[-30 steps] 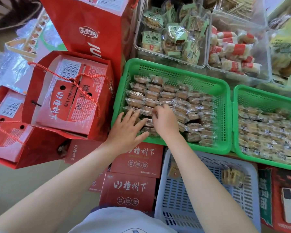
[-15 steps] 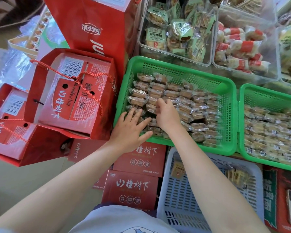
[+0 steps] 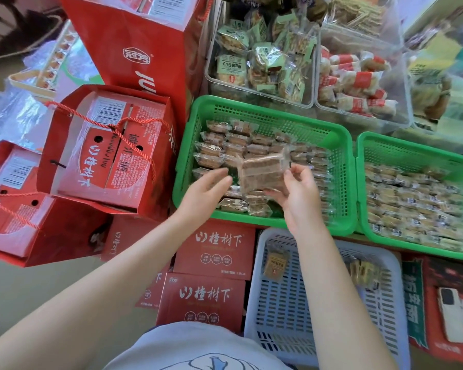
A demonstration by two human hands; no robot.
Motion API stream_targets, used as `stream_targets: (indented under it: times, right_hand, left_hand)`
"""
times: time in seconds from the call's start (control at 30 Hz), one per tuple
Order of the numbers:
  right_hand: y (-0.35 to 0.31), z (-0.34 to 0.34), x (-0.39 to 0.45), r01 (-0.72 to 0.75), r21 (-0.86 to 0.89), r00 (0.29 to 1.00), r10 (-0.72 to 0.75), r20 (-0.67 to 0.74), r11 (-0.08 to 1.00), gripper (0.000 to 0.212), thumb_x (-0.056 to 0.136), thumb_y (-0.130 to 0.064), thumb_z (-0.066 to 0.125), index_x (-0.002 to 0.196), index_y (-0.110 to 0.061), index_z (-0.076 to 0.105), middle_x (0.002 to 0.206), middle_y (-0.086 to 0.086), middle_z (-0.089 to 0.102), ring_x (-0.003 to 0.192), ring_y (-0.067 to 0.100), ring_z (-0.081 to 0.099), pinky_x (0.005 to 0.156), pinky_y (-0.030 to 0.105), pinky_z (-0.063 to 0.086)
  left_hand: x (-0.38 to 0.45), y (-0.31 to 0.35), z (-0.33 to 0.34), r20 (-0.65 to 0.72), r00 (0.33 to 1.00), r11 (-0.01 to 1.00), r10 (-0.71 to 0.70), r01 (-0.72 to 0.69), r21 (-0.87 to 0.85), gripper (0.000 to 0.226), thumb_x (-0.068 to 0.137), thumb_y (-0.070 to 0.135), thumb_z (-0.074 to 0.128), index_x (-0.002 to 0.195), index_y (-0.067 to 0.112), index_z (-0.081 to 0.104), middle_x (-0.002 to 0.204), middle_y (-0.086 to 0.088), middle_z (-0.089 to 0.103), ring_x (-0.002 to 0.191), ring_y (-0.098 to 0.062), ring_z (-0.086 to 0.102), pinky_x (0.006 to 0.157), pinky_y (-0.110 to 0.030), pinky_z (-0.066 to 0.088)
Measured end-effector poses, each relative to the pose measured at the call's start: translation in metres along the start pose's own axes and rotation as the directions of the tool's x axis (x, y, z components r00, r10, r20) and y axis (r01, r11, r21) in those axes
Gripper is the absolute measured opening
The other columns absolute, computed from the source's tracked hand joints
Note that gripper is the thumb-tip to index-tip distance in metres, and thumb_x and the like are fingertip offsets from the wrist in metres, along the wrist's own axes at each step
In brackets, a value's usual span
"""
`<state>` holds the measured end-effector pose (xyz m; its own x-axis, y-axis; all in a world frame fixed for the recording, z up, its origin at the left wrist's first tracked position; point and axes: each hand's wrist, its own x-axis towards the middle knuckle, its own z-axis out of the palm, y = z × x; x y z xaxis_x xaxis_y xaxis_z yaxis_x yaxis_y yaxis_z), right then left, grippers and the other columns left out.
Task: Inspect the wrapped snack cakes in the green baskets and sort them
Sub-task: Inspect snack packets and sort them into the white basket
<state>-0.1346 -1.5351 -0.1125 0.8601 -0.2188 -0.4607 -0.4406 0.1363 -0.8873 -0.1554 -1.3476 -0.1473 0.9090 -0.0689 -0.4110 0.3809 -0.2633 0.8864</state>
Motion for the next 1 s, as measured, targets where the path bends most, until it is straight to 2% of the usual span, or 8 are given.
stream_targets:
  times: [0.1, 0.23, 0.37, 0.57, 0.67, 0.77, 0.87, 1.0]
  right_hand:
    - [0.008, -0.002, -0.019, -0.041, 0.025, 0.999, 0.041, -0.016, 0.999, 0.011, 0.106, -0.010, 0.041, 0.107, -0.011, 0.052, 0.115, 0.018, 0.064, 0.088, 0.022, 0.070, 0.069, 0.032, 0.058]
    - [0.017, -0.003, -0.040, -0.077, -0.027, 0.997, 0.077, -0.014, 0.997, 0.017, 0.107, -0.025, 0.043, 0.108, -0.012, 0.054, 0.103, 0.011, 0.066, 0.079, 0.017, 0.067, 0.064, 0.030, 0.056]
    - [0.020, -0.002, -0.057, -0.106, -0.041, 0.993, 0.107, 0.042, 0.994, 0.024, 0.106, -0.034, 0.044, 0.103, -0.013, 0.055, 0.081, 0.000, 0.057, 0.060, 0.011, 0.052, 0.054, 0.027, 0.044]
    - [0.021, 0.002, -0.069, -0.010, -0.069, 0.998, 0.014, 0.055, 0.998, 0.028, 0.106, -0.025, 0.046, 0.105, 0.002, 0.052, 0.075, 0.013, 0.048, 0.042, 0.009, 0.034, 0.039, 0.022, 0.028]
    - [0.021, 0.001, -0.072, -0.017, 0.057, 0.997, 0.012, 0.081, 0.998, 0.022, 0.103, -0.022, 0.054, 0.116, -0.005, 0.056, 0.072, 0.009, 0.054, 0.042, 0.011, 0.029, 0.037, 0.023, 0.023]
    - [0.020, -0.010, -0.074, -0.153, 0.235, 0.952, 0.079, 0.296, 0.960, 0.032, 0.099, -0.023, 0.057, 0.128, -0.010, 0.059, 0.062, 0.003, 0.044, 0.039, 0.008, 0.034, 0.036, 0.020, 0.024]
    - [0.019, -0.018, -0.076, -0.270, 0.317, 0.888, 0.108, 0.447, 0.909, 0.018, 0.098, -0.021, 0.054, 0.109, -0.011, 0.063, 0.056, 0.000, 0.044, 0.035, 0.007, 0.040, 0.035, 0.018, 0.026]
    - [0.022, -0.016, -0.077, -0.299, 0.430, 0.921, 0.139, 0.365, 0.852, 0.008, 0.092, -0.019, 0.056, 0.096, -0.015, 0.061, 0.048, 0.000, 0.043, 0.030, 0.009, 0.038, 0.032, 0.020, 0.023]
  left_hand:
    - [-0.015, 0.024, 0.005, 0.109, 0.993, 0.869, -0.048, 0.096, -0.485, 0.031, 0.102, 0.033, 0.057, 0.132, 0.026, 0.062, 0.126, 0.000, 0.070, 0.110, -0.014, 0.068, 0.089, -0.036, 0.057]
    - [-0.031, 0.029, 0.007, 0.119, 0.986, 0.745, -0.118, 0.167, -0.645, 0.015, 0.100, 0.019, 0.060, 0.110, 0.017, 0.071, 0.103, -0.006, 0.075, 0.098, -0.023, 0.071, 0.071, -0.036, 0.062]
    - [-0.042, 0.020, 0.004, 0.165, 0.964, 0.682, -0.208, 0.264, -0.682, 0.020, 0.102, 0.022, 0.057, 0.115, 0.011, 0.068, 0.115, -0.016, 0.072, 0.096, -0.024, 0.069, 0.063, -0.032, 0.059]
    - [-0.053, 0.009, 0.003, 0.118, 0.959, 0.689, -0.259, 0.269, -0.672, 0.027, 0.105, 0.013, 0.049, 0.125, 0.001, 0.063, 0.118, -0.023, 0.070, 0.080, -0.021, 0.071, 0.057, -0.027, 0.056]
    - [-0.054, 0.008, 0.004, 0.145, 0.951, 0.654, -0.275, 0.295, -0.697, 0.029, 0.105, 0.012, 0.051, 0.129, 0.000, 0.061, 0.110, -0.020, 0.072, 0.072, -0.018, 0.069, 0.053, -0.024, 0.055]
    - [-0.055, 0.010, 0.000, 0.187, 0.948, 0.667, -0.257, 0.314, -0.676, 0.031, 0.103, 0.015, 0.055, 0.131, 0.003, 0.061, 0.103, -0.011, 0.074, 0.071, -0.015, 0.070, 0.058, -0.025, 0.057]
    - [-0.056, 0.012, -0.003, 0.229, 0.943, 0.685, -0.240, 0.332, -0.649, 0.032, 0.103, 0.017, 0.056, 0.131, 0.005, 0.062, 0.104, -0.010, 0.074, 0.074, -0.015, 0.073, 0.062, -0.027, 0.058]
    - [-0.059, 0.017, -0.002, 0.237, 0.947, 0.688, -0.215, 0.319, -0.652, 0.034, 0.101, 0.020, 0.058, 0.133, 0.008, 0.061, 0.110, -0.011, 0.074, 0.080, -0.018, 0.074, 0.064, -0.029, 0.059]
